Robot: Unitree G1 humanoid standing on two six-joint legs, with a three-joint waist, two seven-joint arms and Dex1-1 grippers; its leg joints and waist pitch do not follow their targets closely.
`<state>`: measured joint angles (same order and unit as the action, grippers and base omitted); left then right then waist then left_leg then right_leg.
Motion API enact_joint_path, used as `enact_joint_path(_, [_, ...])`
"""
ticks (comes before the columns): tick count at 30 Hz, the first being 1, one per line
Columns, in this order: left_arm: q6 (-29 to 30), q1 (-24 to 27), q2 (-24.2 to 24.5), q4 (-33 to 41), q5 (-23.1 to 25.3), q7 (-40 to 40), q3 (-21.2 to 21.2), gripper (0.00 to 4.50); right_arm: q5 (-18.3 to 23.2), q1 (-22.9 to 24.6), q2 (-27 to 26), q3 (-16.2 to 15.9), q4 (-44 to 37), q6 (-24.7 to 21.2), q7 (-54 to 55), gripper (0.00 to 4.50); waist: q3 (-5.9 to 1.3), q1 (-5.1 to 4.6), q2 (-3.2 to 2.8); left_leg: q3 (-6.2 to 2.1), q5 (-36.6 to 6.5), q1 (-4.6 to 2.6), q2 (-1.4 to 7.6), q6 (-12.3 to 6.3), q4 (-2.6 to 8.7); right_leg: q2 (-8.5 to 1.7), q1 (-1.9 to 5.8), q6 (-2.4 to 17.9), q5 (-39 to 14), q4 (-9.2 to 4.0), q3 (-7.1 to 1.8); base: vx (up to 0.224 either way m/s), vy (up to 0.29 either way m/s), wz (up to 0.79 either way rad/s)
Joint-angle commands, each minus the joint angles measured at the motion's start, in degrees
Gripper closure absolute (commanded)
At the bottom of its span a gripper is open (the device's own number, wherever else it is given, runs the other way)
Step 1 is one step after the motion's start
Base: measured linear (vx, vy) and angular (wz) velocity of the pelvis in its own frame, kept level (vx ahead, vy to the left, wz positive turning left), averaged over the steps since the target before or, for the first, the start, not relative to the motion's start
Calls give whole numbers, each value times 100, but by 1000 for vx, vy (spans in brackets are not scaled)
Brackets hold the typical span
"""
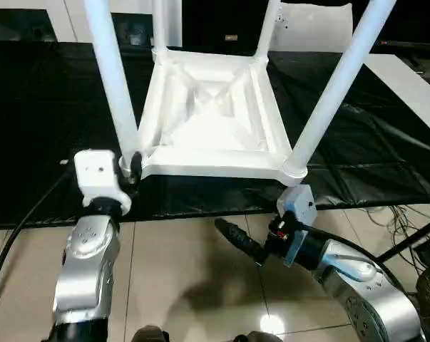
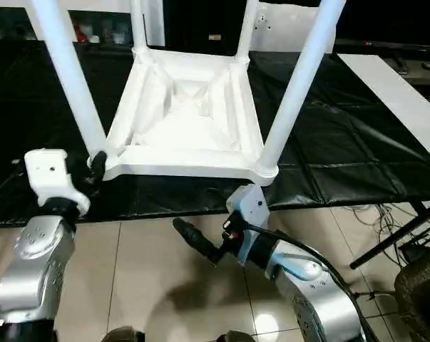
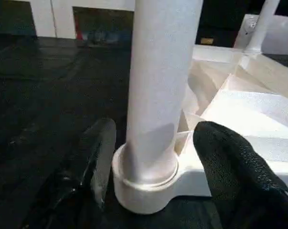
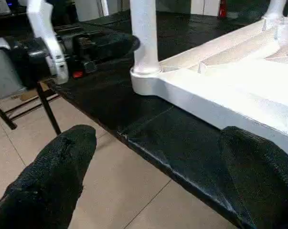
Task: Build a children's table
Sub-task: Flip table
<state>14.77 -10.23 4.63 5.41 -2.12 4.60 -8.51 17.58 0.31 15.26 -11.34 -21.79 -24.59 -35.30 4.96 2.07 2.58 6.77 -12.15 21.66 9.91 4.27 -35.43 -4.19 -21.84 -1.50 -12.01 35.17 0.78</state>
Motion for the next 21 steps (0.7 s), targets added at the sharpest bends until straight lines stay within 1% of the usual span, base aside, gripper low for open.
enact_joint_path(1, [-59,-137,55,-197,48,-8,48,122,-16,-25,49,-22,34,15,-18,0,-371,-13,-67,29,-779,-48,199,-125,521,-241,215,1092,-267,-347,-143,0,0,0])
enact_joint_path(2, [-88,-241,92,-352,71,-29,37,113,-28,-36,50,-27,39,8,-15,0,-372,-17,-62,30,-748,-43,201,-113,519,-242,211,1084,-225,-347,-142,0,0,0])
enact_joint_path(3, [-151,-423,146,-636,85,-43,13,86,-39,-55,55,-36,43,-8,-10,0,-386,-15,-66,31,-722,-47,188,-116,509,-239,214,1076,-195,-345,-144,0,0,0])
enact_joint_path(5, [-236,-668,159,-999,-8,13,-44,83,-25,-82,59,-53,55,-45,-16,0,-397,-6,-68,39,-693,-69,176,-121,498,-232,198,1071,-156,-343,-147,0,0,0])
enact_joint_path(6, [-281,-780,181,-1162,-24,78,-25,83,-15,-97,60,-60,64,-56,-20,0,-401,-4,-70,31,-634,-42,179,-110,503,-246,226,1083,-92,-330,-144,0,0,0])
enact_joint_path(7, [-324,-853,199,-1277,-33,126,-8,83,-6,-109,63,-67,74,-61,-20,0,-399,0,-68,31,-626,-43,183,-109,504,-249,220,1090,-83,-336,-143,0,0,0])
enact_joint_path(8, [-394,-989,219,-1493,-11,123,4,83,-5,-128,59,-72,94,-67,-7,0,-408,0,-80,33,-620,-52,181,-103,499,-247,217,1109,-43,-328,-142,0,0,0])
enact_joint_path(9, [-399,-999,220,-1508,-9,122,5,83,-5,-129,59,-72,96,-67,-6,0,-410,-3,-69,35,-605,-45,180,-107,498,-249,221,1137,1,-325,-139,0,0,0])
enact_joint_path(10, [-454,-1106,240,-1690,3,113,6,83,-17,-141,54,-74,109,-59,11,0,-419,7,-90,31,-559,-43,190,-106,495,-258,231,1172,80,-308,-137,0,0,0])
enact_joint_path(11, [-480,-1180,248,-1815,8,79,-11,83,-27,-148,50,-76,117,-53,24,0,-417,1,-77,37,-549,-38,182,-118,491,-251,229,1174,102,-317,-138,0,0,0])
enact_joint_path(12, [-498,-1232,253,-1903,11,53,-23,100,-33,-154,48,-78,124,-48,34,0,-421,5,-76,37,-550,-44,180,-132,489,-253,232,1185,119,-315,-137,0,0,0])
enact_joint_path(14, [-572,-1338,268,-2090,23,-7,-48,119,-61,-160,42,-92,135,-25,48,0,-422,10,-80,37,-572,-47,186,-134,491,-258,230,1204,81,-315,-136,0,0,0])
enact_joint_path(15, [-622,-1399,281,-2208,26,-9,-47,119,-75,-161,37,-97,139,-18,67,0,-421,8,-136,30,-580,-49,186,-118,492,-254,224,1222,118,-316,-133,0,0,0])
enact_joint_path(17, [-695,-1480,290,-2368,17,0,-49,151,-90,-156,24,-94,141,-8,105,0,-435,13,-119,30,-563,-49,191,-102,491,-256,236,1255,236,-299,-130,0,0,0])
enact_joint_path(18, [-752,-1510,288,-2442,8,-3,-55,159,-94,-150,17,-91,141,-1,124,0,-430,17,-141,28,-600,-54,192,-88,496,-256,229,1273,244,-304,-128,0,0,0])
enact_joint_path(20, [-812,-1537,287,-2517,-3,-4,-65,170,-97,-152,15,-93,144,6,130,0,-431,19,-133,27,-647,-53,196,-76,500,-259,237,1286,224,-303,-127,0,0,0])
enact_joint_path(21, [-828,-1544,286,-2540,-4,-9,-67,182,-97,-154,14,-93,145,8,131,0,-429,23,-134,25,-678,-53,201,-72,503,-265,236,1297,202,-302,-128,0,0,0])
